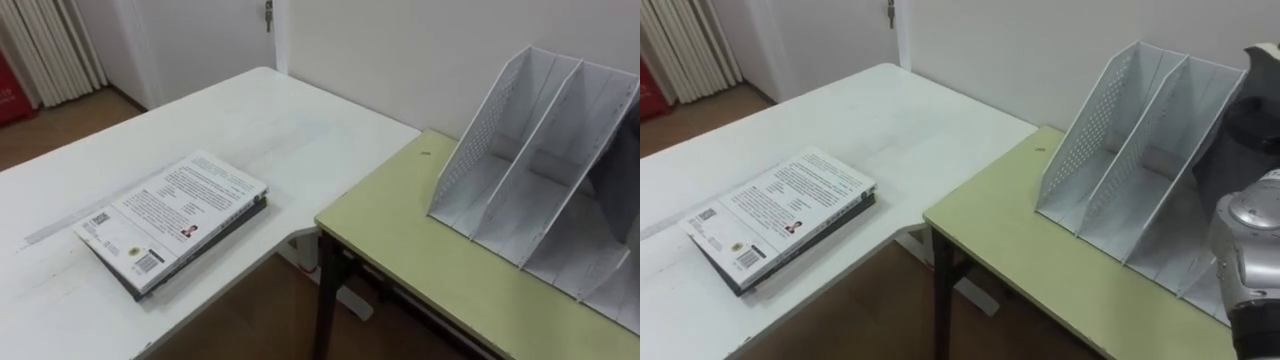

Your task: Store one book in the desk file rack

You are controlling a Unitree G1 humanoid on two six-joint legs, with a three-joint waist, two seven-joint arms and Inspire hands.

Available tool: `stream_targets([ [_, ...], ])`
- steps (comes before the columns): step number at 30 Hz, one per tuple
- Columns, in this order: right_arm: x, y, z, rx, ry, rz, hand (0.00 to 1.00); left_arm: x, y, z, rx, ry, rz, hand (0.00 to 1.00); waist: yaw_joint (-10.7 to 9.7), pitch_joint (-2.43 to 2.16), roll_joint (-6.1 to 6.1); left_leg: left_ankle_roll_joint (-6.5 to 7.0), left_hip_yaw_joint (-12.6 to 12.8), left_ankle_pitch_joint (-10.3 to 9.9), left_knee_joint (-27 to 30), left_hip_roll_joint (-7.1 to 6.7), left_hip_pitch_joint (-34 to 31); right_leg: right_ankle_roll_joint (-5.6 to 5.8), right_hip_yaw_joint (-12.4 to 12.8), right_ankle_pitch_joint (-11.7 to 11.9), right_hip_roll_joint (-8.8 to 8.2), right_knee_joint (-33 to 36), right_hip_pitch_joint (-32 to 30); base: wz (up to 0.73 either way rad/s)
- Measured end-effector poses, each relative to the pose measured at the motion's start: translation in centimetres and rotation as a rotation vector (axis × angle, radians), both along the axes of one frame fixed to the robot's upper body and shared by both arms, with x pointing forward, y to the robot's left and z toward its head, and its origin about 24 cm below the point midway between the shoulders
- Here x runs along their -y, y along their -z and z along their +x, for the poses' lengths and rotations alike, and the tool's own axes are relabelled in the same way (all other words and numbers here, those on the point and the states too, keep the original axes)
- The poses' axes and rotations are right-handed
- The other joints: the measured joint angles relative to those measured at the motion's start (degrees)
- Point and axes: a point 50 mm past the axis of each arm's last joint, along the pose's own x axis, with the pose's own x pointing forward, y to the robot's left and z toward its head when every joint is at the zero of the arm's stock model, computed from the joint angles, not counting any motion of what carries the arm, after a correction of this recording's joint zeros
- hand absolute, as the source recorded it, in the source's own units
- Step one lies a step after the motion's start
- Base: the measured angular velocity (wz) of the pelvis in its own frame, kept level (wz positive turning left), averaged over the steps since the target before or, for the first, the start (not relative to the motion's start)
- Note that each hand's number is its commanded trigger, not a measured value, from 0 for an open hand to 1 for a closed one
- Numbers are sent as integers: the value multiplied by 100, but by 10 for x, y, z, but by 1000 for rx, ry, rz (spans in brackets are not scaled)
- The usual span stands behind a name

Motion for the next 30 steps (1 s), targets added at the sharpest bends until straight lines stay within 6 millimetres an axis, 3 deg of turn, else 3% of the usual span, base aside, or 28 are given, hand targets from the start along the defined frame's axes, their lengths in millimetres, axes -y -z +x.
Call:
stream_targets([
  [1,0,0,0,0,-1,4,100,0,0,0,-1,0,1,0,0,3,-6,0,0,0,0,0,1,0,0,0,0,-1,0,0],
  [2,0,1,0,1,-2,12,60,-1,0,0,-3,-1,3,0,0,12,-19,0,-2,0,0,0,15,0,-1,0,1,-14,29,0],
  [3,1,3,0,-7,0,15,0,-2,0,-1,-5,-2,5,0,-2,21,-32,0,-15,0,0,0,36,5,-4,5,9,-62,71,4],
  [16,3,8,-1,-27,15,26,0,-3,0,-4,-35,-11,38,0,-7,29,-38,0,-38,0,1,-3,83,15,-6,21,20,-119,182,1],
  [20,3,8,-2,-25,20,26,0,-3,0,-6,-45,-14,40,0,-6,20,-20,0,-49,-1,2,-2,71,17,-5,31,28,-173,189,1],
  [23,3,7,-2,-22,27,23,0,-3,1,-6,-54,-15,35,0,-3,-19,2,0,-48,0,11,-3,34,17,-5,60,29,-168,159,0],
  [30,3,8,-2,-19,30,32,0,-3,1,-6,-59,-4,36,0,-3,-32,33,1,-47,0,11,-1,40,16,-1,64,29,-163,165,0],
])
